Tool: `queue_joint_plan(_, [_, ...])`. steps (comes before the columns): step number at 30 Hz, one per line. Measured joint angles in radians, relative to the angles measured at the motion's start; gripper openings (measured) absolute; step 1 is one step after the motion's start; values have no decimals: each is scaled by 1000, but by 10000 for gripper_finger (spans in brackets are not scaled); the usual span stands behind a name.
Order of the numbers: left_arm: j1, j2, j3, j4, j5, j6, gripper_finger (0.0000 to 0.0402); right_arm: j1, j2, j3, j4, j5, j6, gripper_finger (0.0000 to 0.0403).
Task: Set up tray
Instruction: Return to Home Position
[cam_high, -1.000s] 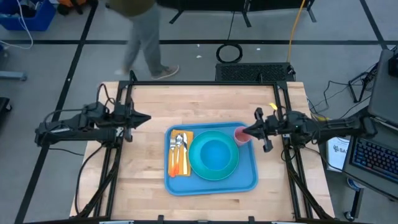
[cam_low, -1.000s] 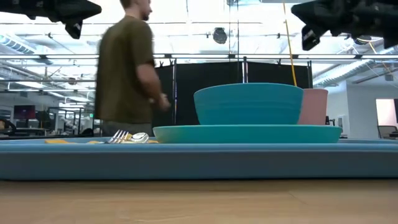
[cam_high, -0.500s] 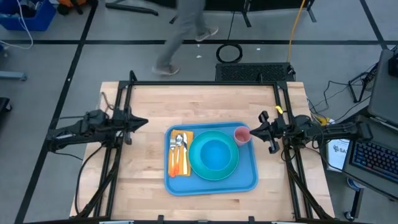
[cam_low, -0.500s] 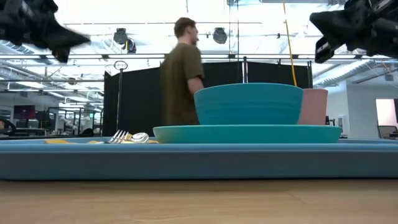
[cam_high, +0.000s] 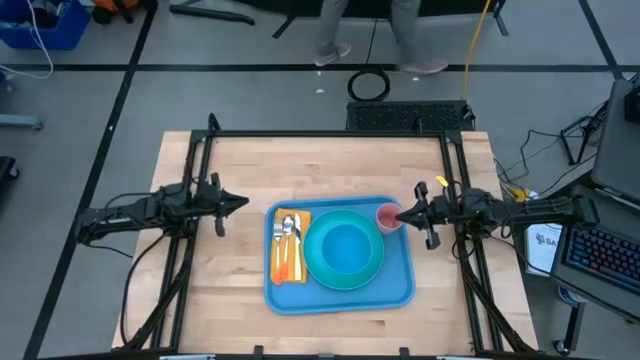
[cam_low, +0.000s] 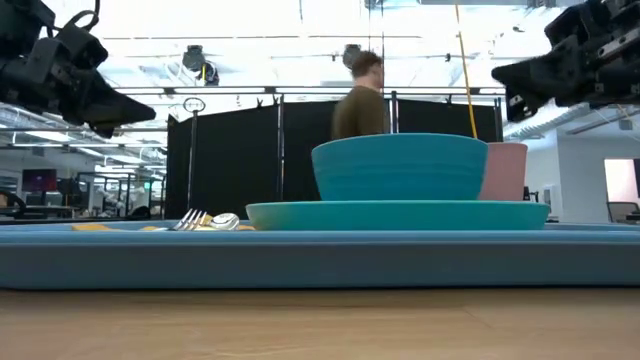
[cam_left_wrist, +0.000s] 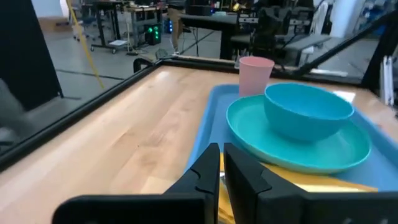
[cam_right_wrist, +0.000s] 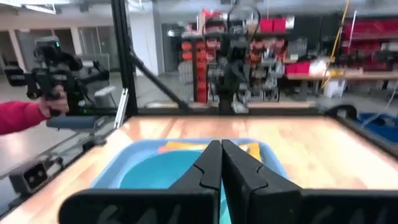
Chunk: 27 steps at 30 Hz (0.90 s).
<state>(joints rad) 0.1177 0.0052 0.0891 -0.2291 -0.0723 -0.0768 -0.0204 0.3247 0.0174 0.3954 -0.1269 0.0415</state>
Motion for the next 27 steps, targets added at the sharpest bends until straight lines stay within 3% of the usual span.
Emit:
queue_joint_plan(11, [0, 1, 0, 1, -34, -34, 4, 1, 1, -2, -11, 16, 35, 0])
queue_joint_plan(27, [0, 1, 0, 2, -34, -33, 53, 0, 1, -2, -19, 23, 25, 0])
